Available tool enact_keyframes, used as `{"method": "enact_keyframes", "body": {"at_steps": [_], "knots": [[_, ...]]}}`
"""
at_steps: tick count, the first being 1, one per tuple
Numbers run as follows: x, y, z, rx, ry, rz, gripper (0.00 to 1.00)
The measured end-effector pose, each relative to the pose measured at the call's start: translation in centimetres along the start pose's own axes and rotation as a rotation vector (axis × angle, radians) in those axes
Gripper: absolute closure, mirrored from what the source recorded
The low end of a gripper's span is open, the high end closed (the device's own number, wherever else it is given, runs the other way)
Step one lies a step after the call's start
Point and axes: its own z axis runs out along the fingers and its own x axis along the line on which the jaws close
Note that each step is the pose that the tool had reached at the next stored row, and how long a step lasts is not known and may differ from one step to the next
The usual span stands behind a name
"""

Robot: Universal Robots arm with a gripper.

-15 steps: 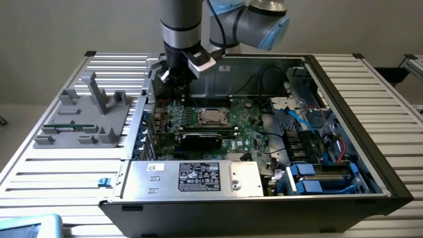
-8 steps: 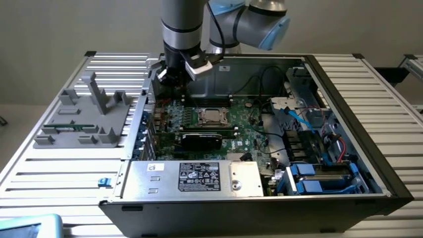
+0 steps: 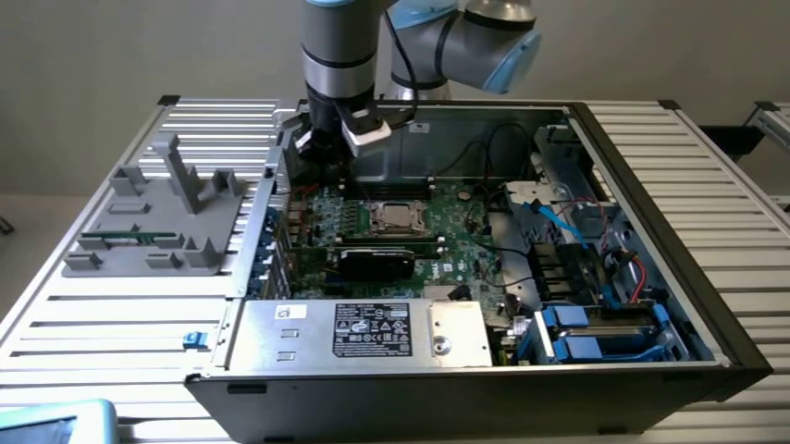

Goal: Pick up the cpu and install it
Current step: 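Install the first cpu locking lever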

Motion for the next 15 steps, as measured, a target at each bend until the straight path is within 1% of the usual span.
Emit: {"method": "enact_keyframes", "body": {"at_steps": [1,2,5,7,11,13,15], "knots": [[-0.01,0.02,0.08,0.0027,0.0044,0.01,0.88],[-0.02,0.03,0.14,0.0067,0.0092,0.019,0.88],[-0.02,0.07,0.27,0.0165,0.0209,0.045,0.88],[-0.03,0.09,0.35,0.0215,0.0272,0.062,0.88],[-0.04,0.16,0.6,0.0353,0.0414,0.092,0.88],[-0.03,0.2,0.67,0.0414,0.0472,0.103,0.88],[0.05,0.24,0.7,0.0444,0.0513,0.111,0.88]]}}
